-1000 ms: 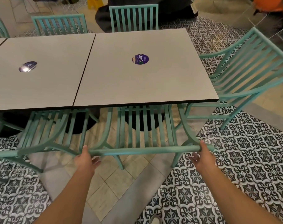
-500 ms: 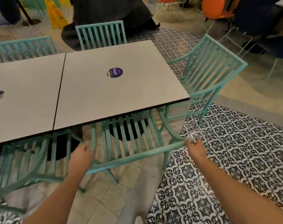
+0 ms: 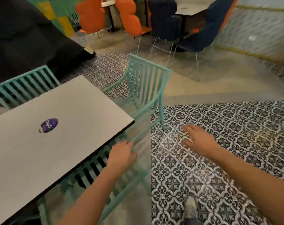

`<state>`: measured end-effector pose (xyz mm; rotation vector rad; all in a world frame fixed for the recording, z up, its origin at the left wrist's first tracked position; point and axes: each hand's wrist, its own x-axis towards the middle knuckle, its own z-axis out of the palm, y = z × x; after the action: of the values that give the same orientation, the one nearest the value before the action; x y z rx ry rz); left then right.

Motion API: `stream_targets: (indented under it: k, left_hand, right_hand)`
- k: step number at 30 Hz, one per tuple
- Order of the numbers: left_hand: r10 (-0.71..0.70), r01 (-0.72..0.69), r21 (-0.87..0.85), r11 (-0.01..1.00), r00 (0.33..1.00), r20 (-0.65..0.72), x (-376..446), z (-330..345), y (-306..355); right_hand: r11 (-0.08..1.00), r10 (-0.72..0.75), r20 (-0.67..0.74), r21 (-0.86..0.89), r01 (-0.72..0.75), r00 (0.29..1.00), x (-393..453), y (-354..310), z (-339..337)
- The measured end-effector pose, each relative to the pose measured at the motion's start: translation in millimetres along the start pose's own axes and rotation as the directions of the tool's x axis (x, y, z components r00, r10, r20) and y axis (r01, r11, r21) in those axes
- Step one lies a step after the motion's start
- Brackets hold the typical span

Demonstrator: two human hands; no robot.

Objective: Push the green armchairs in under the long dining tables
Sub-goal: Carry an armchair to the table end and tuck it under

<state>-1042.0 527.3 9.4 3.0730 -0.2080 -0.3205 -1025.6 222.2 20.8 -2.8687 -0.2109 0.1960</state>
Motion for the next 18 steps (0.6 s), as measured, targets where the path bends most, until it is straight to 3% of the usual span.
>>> stream_targets:
  k: [4,8,13,18]
  left_hand:
    - [0.074,-0.072,0.024,0.997,0.991,-0.108,86.4,-34.2,73.5]
    - [0.045,-0.046,-0.002,0.999,0.988,-0.147,161.9,-62.4,128.4]
    - [0.003,0.003,0.046,0.999,0.994,-0.113,255.8,-92.0,174.3]
    - [-0.060,0.056,-0.038,0.998,0.994,-0.094,385.3,-103.5,198.2]
  right_hand:
    - [0.997,-0.076,-0.057,-0.019,0.075,0.995,65.7,60.5,-39.7]
    - [0.990,-0.140,-0.074,-0.006,0.140,0.987,133.3,107.9,-73.2]
    - [0.973,-0.229,-0.053,-0.037,0.227,0.972,212.7,148.3,-101.1]
    - [0.950,-0.308,-0.020,-0.066,0.306,0.951,323.0,195.4,-108.0]
